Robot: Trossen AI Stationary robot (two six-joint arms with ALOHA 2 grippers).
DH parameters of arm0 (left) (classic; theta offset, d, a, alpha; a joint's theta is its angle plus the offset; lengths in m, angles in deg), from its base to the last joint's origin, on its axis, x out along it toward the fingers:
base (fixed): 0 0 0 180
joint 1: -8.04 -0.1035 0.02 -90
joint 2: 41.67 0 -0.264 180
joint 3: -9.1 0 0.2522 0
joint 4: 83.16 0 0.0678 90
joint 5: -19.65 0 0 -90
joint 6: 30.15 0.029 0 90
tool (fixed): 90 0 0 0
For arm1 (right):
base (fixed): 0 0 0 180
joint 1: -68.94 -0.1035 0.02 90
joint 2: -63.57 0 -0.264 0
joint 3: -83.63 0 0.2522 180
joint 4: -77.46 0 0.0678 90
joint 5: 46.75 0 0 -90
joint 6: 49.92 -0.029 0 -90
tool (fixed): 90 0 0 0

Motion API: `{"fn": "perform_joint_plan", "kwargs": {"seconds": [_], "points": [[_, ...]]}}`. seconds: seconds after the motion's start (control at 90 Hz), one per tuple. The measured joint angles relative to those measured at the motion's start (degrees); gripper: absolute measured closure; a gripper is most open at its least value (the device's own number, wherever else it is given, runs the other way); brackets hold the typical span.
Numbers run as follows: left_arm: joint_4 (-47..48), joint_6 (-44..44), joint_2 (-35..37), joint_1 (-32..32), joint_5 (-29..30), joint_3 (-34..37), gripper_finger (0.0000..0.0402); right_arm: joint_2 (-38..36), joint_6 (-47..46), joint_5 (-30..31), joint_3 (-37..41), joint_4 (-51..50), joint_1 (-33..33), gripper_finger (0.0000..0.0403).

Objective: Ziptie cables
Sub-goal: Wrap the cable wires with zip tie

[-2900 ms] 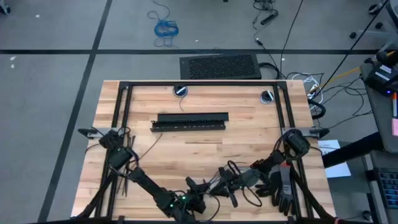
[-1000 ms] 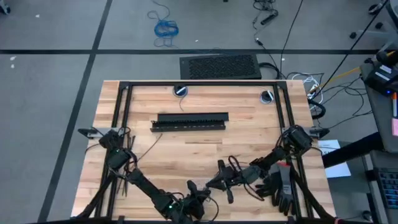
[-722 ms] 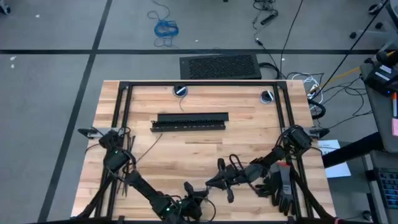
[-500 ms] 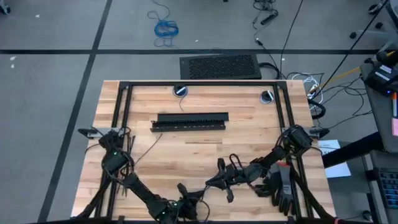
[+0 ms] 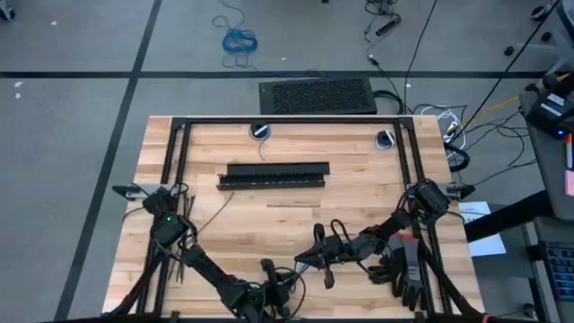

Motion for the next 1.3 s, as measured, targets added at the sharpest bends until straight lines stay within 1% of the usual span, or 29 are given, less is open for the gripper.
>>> {"fn": "perform_joint_plan", "kwargs": {"seconds": [0.089, 0.156, 0.211, 0.267, 0.333, 0.433, 0.522, 0.633, 0.767, 0.822, 0.9, 0.978, 1.089, 1.211, 1.3], "points": [[4.9, -6.9, 1.1, 1.4, -0.1, 0.0, 0.0332, 0.0, 1.5, -2.0, 0.0, -3.9, 0.7, 0.0403], [7.1, -9.3, 2.4, 3.6, 3.7, 0.0, 0.0332, 0.0, -0.3, -1.8, 0.0, -8.7, 0.8, 0.0403], [8.7, -10.0, 3.4, 5.3, 7.0, 0.0, 0.0332, 0.2, -1.8, -1.6, 0.0, -10.6, 0.7, 0.0403], [11.7, -11.6, 4.2, 6.6, 9.3, 0.0, 0.0332, 0.5, -2.3, -1.6, 0.0, -10.5, 0.7, 0.0403], [16.1, -14.8, 4.7, 7.1, 9.8, 0.0, 0.0332, 0.5, -2.1, -1.6, 0.0, -9.8, 0.7, 0.0403], [20.5, -21.6, 4.8, 6.5, 12.4, 0.0, 0.0332, 0.5, 1.0, -1.6, 0.0, -6.4, 0.8, 0.0403], [19.4, -23.4, 4.8, 5.5, 14.2, 0.0, 0.0332, 0.5, 6.5, -3.0, 0.0, -3.0, 0.8, 0.0403], [14.3, -22.3, 4.8, 4.7, 15.5, 0.0, 0.0332, 0.5, 7.5, -3.4, 0.0, -2.4, 0.9, 0.0403], [5.6, -18.8, 4.9, 5.5, 24.0, 0.0, 0.0332, 0.5, 7.6, -3.2, 0.0, -4.2, 1.2, 0.0403], [3.1, -19.5, 4.9, 5.8, 25.9, 0.0, 0.0332, 0.5, 8.0, -3.1, 0.0, -3.8, 1.2, 0.0403], [0.3, -26.2, 4.9, 5.8, 25.9, 0.0, 0.0332, 0.5, 9.3, -1.8, 0.0, -2.3, 0.7, 0.0403], [-2.1, -32.3, 4.8, 4.8, 22.7, 0.0, 0.0332, 0.5, 11.6, -1.4, 0.0, -0.5, 0.2, 0.0403], [-2.6, -33.5, 4.3, 3.8, 19.9, 0.0, 0.0332, 0.5, 12.9, -1.4, 0.0, 1.0, -0.2, 0.0403], [-3.1, -33.5, 4.3, 2.9, 19.2, 0.0, 0.0332, 0.5, 12.9, -1.4, 0.0, 1.1, 0.1, 0.0403], [-2.9, -33.5, 4.3, 1.8, 17.1, 0.0, 0.0332, 0.5, 12.9, -1.5, 0.0, 1.3, 0.4, 0.0403]]}}
